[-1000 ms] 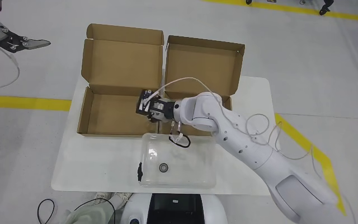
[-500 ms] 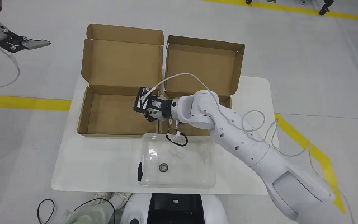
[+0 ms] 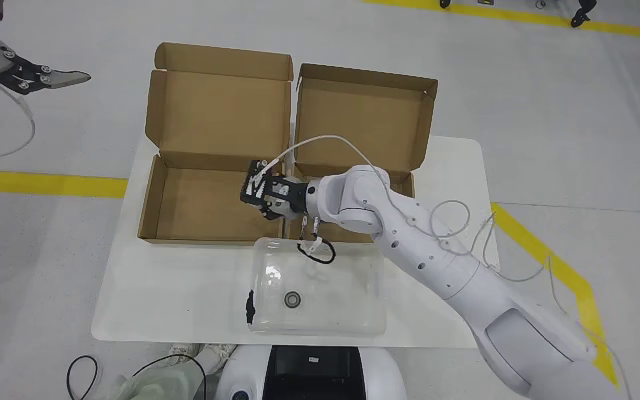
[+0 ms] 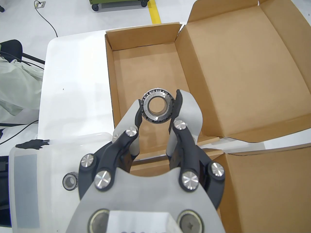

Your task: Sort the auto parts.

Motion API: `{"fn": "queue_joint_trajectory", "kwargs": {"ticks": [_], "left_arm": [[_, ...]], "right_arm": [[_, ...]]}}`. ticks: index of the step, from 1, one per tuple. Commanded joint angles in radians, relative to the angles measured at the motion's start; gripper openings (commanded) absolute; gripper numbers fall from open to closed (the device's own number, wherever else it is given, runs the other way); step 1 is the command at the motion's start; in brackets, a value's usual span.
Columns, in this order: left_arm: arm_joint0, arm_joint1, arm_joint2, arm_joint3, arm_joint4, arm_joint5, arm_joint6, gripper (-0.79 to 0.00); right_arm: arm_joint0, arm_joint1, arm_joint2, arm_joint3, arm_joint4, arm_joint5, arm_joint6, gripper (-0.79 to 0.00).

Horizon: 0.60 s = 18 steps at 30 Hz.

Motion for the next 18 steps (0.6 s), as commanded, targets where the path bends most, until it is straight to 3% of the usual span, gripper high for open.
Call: {"fn": "queue_joint_trajectory", "kwargs": {"ticks": [1,18], "left_arm": [[0.000,0.000,0.000,0.000,0.000,0.000,0.000,0.000],[0.000,0.000,0.000,0.000,0.000,0.000,0.000,0.000]], "right_arm": [[0.009,-0.009,-0.009,0.025,0.003,-0.011,-0.004,-0.785],[0.087,-0.156,-0.146,0.318,0.044,-0.012,-0.007,-0.785]]}}
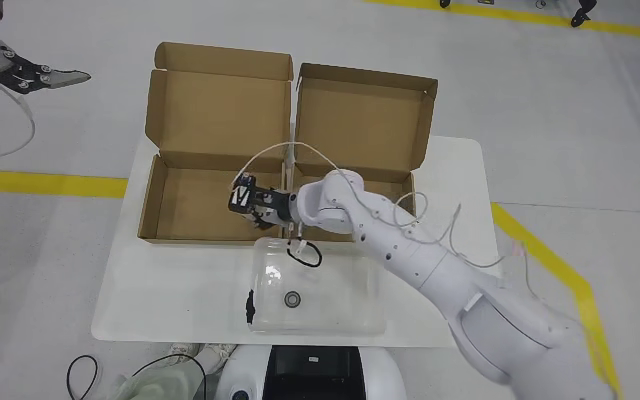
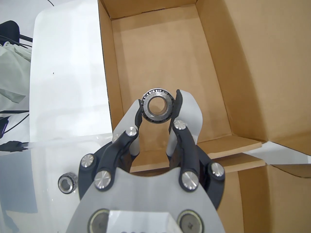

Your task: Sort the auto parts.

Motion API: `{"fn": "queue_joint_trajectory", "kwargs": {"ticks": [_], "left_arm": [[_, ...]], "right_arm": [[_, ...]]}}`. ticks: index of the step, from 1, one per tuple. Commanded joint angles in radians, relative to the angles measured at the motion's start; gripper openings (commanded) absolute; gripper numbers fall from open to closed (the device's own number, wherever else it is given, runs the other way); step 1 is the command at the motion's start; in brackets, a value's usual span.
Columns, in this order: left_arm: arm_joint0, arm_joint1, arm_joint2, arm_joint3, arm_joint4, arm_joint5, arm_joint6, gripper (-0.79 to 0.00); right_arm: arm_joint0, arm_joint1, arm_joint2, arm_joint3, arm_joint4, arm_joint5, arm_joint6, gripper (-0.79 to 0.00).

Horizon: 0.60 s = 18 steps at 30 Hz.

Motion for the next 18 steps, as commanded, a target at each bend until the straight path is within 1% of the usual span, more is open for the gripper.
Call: {"fn": "queue_joint_trajectory", "kwargs": {"ticks": [1,11,18], "left_arm": [[0.000,0.000,0.000,0.000,0.000,0.000,0.000,0.000],[0.000,0.000,0.000,0.000,0.000,0.000,0.000,0.000],[0.000,0.000,0.000,0.000,0.000,0.000,0.000,0.000]], "right_arm": [[0.008,-0.019,-0.012,0.030,0.005,0.002,0.001,-0.785],[0.045,-0.121,-0.062,0.200,0.031,0.014,0.036,-0.785],[0.062,-0.173,-0.072,0.297,0.039,0.005,0.041,-0.785]]}}
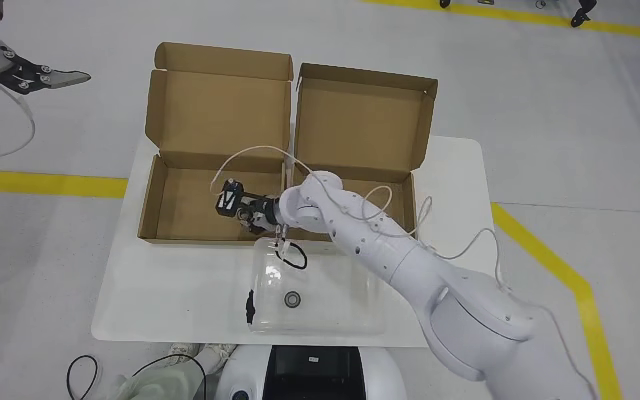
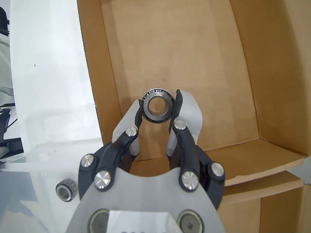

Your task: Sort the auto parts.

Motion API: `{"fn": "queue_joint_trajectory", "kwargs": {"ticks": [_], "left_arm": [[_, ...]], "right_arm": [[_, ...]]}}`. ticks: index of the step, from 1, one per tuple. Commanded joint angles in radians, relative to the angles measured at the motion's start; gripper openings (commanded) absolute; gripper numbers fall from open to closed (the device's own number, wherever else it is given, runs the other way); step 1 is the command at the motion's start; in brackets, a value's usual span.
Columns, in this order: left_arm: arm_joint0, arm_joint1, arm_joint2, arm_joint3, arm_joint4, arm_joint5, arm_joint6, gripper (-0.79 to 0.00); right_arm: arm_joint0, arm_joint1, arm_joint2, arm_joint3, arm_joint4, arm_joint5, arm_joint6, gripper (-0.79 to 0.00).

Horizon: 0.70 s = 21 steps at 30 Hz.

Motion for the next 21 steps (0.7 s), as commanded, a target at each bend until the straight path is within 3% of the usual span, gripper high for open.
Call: {"fn": "queue_joint_trajectory", "kwargs": {"ticks": [1,9,12,15,21], "left_arm": [[0.000,0.000,0.000,0.000,0.000,0.000,0.000,0.000],[0.000,0.000,0.000,0.000,0.000,0.000,0.000,0.000],[0.000,0.000,0.000,0.000,0.000,0.000,0.000,0.000],[0.000,0.000,0.000,0.000,0.000,0.000,0.000,0.000],[0.000,0.000,0.000,0.000,0.000,0.000,0.000,0.000]], "right_arm": [[0.003,-0.011,-0.001,0.023,0.001,0.000,0.002,-0.785],[0.020,-0.057,0.000,0.118,-0.008,0.007,-0.017,-0.785],[0.026,-0.073,0.000,0.147,-0.012,0.008,-0.019,-0.705],[0.032,-0.086,0.001,0.172,-0.017,0.004,-0.024,-0.493],[0.042,-0.107,0.008,0.223,-0.027,-0.004,-0.046,-0.477]]}}
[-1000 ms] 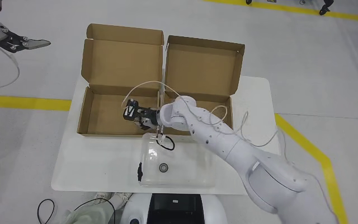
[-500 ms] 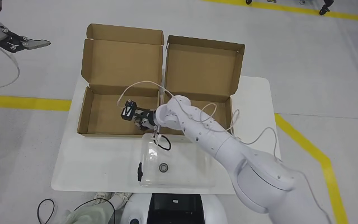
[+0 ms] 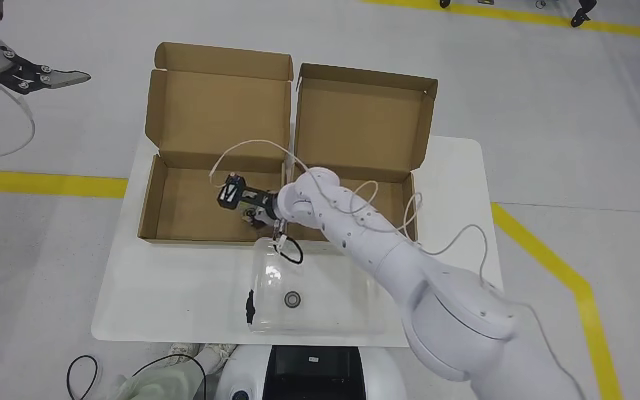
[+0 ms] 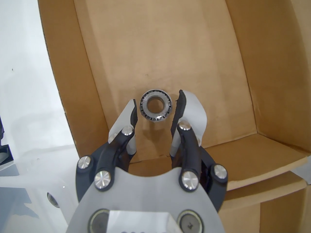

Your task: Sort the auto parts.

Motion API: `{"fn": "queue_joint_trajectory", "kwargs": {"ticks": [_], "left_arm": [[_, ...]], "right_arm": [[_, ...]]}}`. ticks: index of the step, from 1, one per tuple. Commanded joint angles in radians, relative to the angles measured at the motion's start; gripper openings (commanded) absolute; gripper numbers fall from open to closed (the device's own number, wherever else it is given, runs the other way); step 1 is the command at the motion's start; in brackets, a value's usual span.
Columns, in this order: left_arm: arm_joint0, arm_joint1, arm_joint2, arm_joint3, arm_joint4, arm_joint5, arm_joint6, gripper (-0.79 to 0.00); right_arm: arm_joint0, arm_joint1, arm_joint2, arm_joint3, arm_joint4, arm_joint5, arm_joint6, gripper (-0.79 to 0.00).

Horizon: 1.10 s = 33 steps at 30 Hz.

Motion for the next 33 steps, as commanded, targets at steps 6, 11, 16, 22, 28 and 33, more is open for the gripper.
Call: {"fn": "queue_joint_trajectory", "kwargs": {"ticks": [6,11,16,22,28,33], "left_arm": [[0.000,0.000,0.000,0.000,0.000,0.000,0.000,0.000],[0.000,0.000,0.000,0.000,0.000,0.000,0.000,0.000],[0.000,0.000,0.000,0.000,0.000,0.000,0.000,0.000],[0.000,0.000,0.000,0.000,0.000,0.000,0.000,0.000],[0.000,0.000,0.000,0.000,0.000,0.000,0.000,0.000],[0.000,0.000,0.000,0.000,0.000,0.000,0.000,0.000]], "right_arm": [[0.010,-0.010,0.012,0.026,-0.022,-0.023,-0.082,-0.493],[0.010,0.001,0.022,0.009,-0.066,-0.045,-0.186,-0.493],[-0.007,0.024,0.034,-0.049,-0.117,-0.053,-0.254,-0.499],[-0.053,0.074,0.067,-0.186,-0.175,-0.022,-0.266,-0.499],[-0.146,0.156,0.140,-0.398,-0.238,0.001,-0.221,-0.496],[-0.276,0.248,0.251,-0.636,-0.304,-0.008,-0.157,-0.496]]}}
